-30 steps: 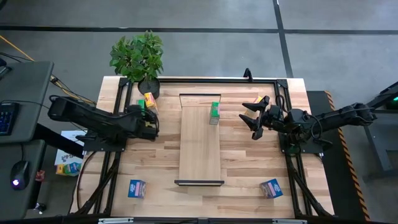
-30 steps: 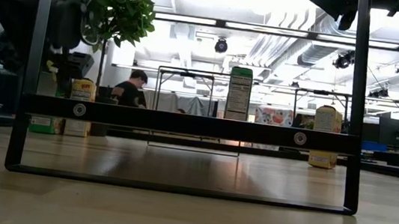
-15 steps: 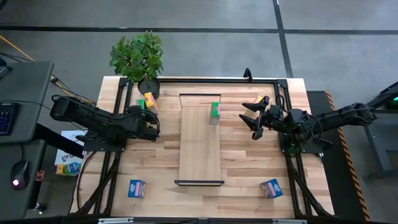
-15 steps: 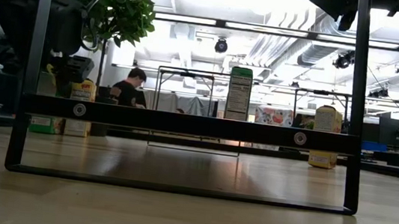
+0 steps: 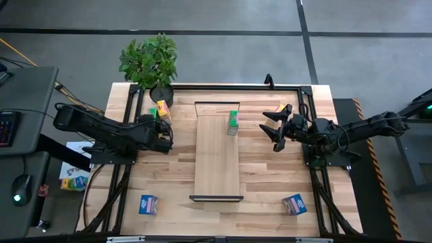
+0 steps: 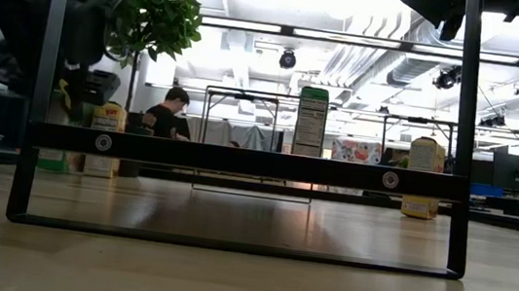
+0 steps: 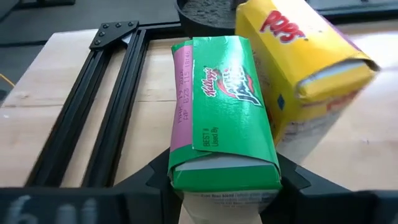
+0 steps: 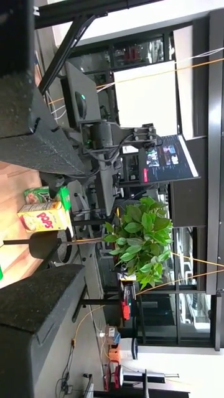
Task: Stack cereal on shelf
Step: Put the green cereal box aligned with the other green cereal box on the shelf
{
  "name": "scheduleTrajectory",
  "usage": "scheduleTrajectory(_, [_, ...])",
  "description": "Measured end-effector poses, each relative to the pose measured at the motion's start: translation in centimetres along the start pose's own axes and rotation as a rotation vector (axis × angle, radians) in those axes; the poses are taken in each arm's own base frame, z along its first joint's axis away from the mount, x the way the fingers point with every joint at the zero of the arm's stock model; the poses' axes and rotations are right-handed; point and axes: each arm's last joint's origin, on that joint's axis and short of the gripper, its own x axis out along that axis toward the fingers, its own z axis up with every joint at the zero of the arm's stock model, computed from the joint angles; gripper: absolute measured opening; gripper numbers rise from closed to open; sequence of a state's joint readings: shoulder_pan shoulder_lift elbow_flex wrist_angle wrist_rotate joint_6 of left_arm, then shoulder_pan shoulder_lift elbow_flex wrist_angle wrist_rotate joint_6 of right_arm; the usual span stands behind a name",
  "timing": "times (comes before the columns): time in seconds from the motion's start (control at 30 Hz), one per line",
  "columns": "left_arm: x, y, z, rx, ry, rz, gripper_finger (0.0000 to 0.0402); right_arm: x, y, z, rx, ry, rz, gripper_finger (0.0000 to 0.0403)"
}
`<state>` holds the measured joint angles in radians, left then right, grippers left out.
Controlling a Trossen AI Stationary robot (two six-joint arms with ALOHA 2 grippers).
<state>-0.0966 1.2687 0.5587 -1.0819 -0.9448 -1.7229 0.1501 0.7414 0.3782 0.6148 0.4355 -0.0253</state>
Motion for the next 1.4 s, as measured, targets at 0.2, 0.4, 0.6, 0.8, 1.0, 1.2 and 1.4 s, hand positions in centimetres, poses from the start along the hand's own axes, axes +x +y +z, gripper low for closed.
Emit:
scheduleTrajectory(0.2, [-2.6, 1.0, 2.1, 0.09, 0.076, 0.009, 0.0157, 0.0, 0.0, -0.1, -0.002, 0.005, 0.0, 0.0241])
scheduleTrajectory(0.4, [-5.8, 1.6, 4.1, 0.222, 0.257, -0.078, 0.0154, 0.0, 0.0, 0.0, -0.002, 0.005, -0.002, 0.0241])
scheduleTrajectory(0.6, [-9.0, 0.4, 4.8, 0.368, 0.328, -0.33, 0.0154, 0.0, 0.0, -0.1, -0.002, 0.005, -0.003, 0.0241])
scheduleTrajectory(0.8, [-13.1, -2.0, 4.8, 0.389, 0.168, -0.725, 0.0155, 0.0, 0.0, -0.1, -0.002, 0.005, -0.003, 0.0241])
scheduleTrajectory(1.0, [-14.8, -5.8, 5.6, 0.334, -0.083, -0.896, 0.0156, 0.0, 0.0, -0.1, 0.0, 0.005, -0.005, 0.0241])
scheduleTrajectory(1.2, [-11.6, -10.9, 5.9, 0.319, -0.192, -0.776, 0.0156, 0.0, 0.0, 0.0, 0.005, 0.005, -0.005, 0.0241])
scheduleTrajectory(1.4, [-8.6, -13.5, 5.7, 0.231, -0.214, -0.647, 0.0156, 0.0, 0.0, -0.1, 0.006, 0.006, -0.005, 0.0241])
